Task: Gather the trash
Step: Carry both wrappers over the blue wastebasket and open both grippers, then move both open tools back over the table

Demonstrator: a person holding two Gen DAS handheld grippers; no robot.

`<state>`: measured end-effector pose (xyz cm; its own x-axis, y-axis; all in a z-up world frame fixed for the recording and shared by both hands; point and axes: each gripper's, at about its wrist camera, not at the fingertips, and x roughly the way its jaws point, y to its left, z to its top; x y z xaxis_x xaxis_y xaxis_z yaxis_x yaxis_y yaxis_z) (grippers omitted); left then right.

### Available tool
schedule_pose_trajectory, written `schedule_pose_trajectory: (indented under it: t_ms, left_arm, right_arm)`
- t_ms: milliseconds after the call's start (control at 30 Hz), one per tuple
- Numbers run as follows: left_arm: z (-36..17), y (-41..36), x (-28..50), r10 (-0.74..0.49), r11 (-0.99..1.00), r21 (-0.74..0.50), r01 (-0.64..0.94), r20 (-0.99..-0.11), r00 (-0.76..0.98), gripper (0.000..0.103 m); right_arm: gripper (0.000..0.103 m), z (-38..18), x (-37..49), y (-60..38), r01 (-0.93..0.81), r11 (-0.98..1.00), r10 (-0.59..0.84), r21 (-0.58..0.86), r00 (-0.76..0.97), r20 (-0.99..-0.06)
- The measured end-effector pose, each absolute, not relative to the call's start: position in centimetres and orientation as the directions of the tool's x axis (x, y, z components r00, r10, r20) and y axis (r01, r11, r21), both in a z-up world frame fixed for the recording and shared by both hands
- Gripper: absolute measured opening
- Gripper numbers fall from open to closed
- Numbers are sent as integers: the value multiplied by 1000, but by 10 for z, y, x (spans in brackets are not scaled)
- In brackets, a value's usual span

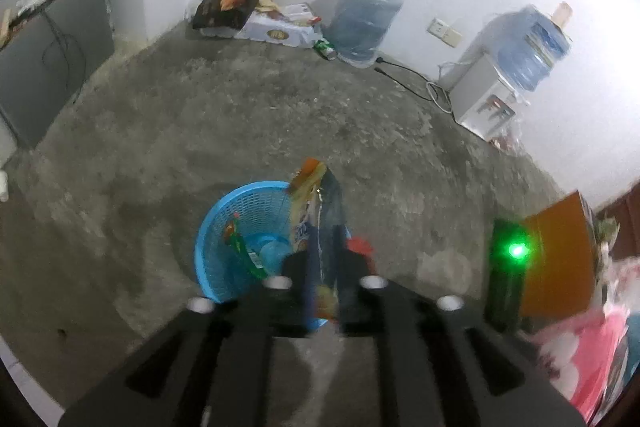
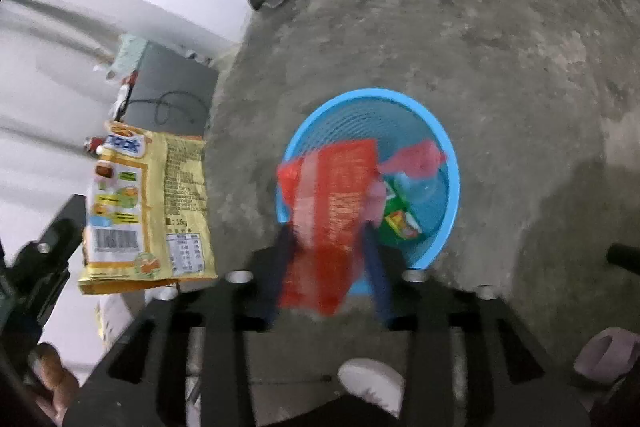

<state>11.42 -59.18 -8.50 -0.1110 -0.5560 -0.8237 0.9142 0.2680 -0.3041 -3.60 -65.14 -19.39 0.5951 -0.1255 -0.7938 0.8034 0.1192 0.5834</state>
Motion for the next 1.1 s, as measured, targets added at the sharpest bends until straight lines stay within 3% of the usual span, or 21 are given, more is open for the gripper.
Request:
schedule_pose_trajectory:
  t_ms: [33, 433, 867, 1100]
  left_arm:
    - [-89, -597, 116, -554, 287, -315, 905, -825, -111, 35]
    - [-78, -557, 135, -611, 332, -418, 846, -778, -145, 45]
    - [1, -446, 134, -699, 305, -391, 869, -711, -75, 53]
    - [39, -341, 121, -745, 361, -320, 876, -664, 64, 68]
  right_arm:
    - [53, -199, -38, -654, 814, 100, -126, 572, 580, -805]
    - [53, -193, -72, -626, 799, 91, -140, 594, 601, -787]
    - [55, -146, -68, -582, 771, 209, -156, 601, 634, -758]
    - [65, -91, -52, -544, 739, 390, -192, 550, 649, -736]
